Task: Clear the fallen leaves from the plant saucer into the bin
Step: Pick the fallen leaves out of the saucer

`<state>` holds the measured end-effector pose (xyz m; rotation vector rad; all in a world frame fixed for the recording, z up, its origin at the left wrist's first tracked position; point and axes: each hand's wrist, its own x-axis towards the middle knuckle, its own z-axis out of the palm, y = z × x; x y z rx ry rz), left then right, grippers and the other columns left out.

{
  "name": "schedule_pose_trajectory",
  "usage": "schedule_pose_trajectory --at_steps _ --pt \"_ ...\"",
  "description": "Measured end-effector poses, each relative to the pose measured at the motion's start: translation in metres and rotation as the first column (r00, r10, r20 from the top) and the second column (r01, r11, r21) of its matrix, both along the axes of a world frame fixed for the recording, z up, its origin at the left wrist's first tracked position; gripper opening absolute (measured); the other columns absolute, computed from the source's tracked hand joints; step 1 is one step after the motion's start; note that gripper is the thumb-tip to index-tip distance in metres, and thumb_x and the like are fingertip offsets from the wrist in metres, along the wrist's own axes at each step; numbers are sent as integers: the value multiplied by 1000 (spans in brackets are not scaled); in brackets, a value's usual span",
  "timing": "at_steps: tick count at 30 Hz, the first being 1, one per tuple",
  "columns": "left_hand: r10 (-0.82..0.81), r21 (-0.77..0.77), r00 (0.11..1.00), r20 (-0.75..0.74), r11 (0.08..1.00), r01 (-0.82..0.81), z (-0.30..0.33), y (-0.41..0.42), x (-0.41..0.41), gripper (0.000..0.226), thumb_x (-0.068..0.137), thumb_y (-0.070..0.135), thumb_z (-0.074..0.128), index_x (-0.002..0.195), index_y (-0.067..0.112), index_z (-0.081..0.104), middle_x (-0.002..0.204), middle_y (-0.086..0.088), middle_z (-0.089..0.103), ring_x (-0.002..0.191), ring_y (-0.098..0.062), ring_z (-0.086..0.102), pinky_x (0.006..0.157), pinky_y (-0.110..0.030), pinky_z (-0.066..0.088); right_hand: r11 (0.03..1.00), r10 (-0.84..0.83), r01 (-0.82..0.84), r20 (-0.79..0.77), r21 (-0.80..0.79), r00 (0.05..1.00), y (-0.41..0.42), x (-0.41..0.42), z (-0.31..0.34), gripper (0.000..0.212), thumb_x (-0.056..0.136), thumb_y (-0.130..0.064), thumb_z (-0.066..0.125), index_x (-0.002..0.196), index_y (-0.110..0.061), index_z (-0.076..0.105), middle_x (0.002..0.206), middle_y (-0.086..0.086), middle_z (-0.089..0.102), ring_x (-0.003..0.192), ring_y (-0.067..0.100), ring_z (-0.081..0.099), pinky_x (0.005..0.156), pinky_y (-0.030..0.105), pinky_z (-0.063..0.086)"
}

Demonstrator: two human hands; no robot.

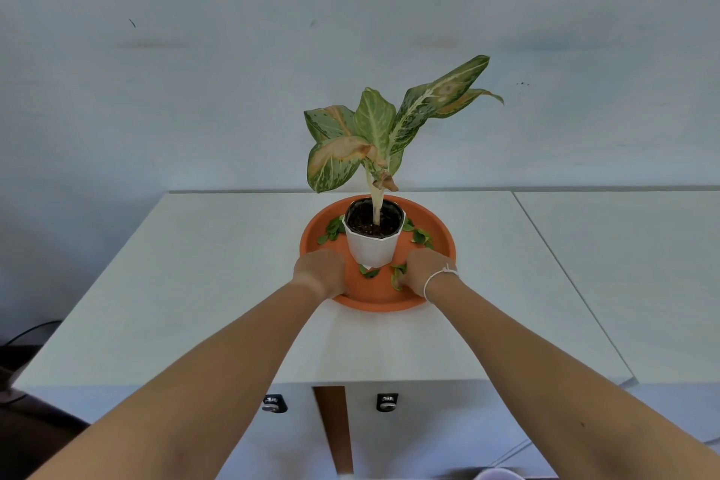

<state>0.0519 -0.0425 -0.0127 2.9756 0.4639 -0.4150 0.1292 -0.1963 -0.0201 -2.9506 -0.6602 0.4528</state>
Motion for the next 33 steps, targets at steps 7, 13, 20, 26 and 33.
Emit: schedule_pose_trajectory --at_steps 7,13,20,26,33 --pt "56 -180 982 181 983 -23 -2 -9 -1 24 97 15 34 96 9 57 103 -12 67 96 -28 63 69 -29 43 998 69 -69 37 -8 997 -2 -6 -2 34 88 -44 56 93 -13 66 98 6 69 90 25 65 67 29 43" --pt "317 -425 922 223 883 -200 8 -4 5 29 97 14 36 115 -2 52 115 -17 61 106 -32 59 75 -30 39 988 152 -153 171 -11 973 2 -14 -10 27 96 -14 37 83 -15 60 102 9 71 86 27 64 64 31 43" --pt "366 -504 909 198 834 -226 5 3 6 27 95 13 41 113 -4 53 116 -19 60 102 -31 57 81 -34 44 988 154 -157 117 14 981 3 -13 -10 27 94 -14 36 79 -15 58 91 7 67 91 28 67 64 31 45" --pt "361 -527 913 192 822 -214 -1 9 7 19 93 11 41 82 6 56 84 -6 56 80 -20 49 67 -25 40 972 21 6 -113 234 993 2 -4 1 37 93 -31 36 58 -21 37 64 -1 47 70 18 49 61 29 38" --pt "338 -500 925 175 839 -212 -3 9 10 41 93 9 39 53 15 35 59 1 40 56 -14 39 49 -22 28 593 -229 606 -610 530 758 4 4 9 38 90 -21 33 53 -15 30 54 2 34 48 16 28 50 26 22"
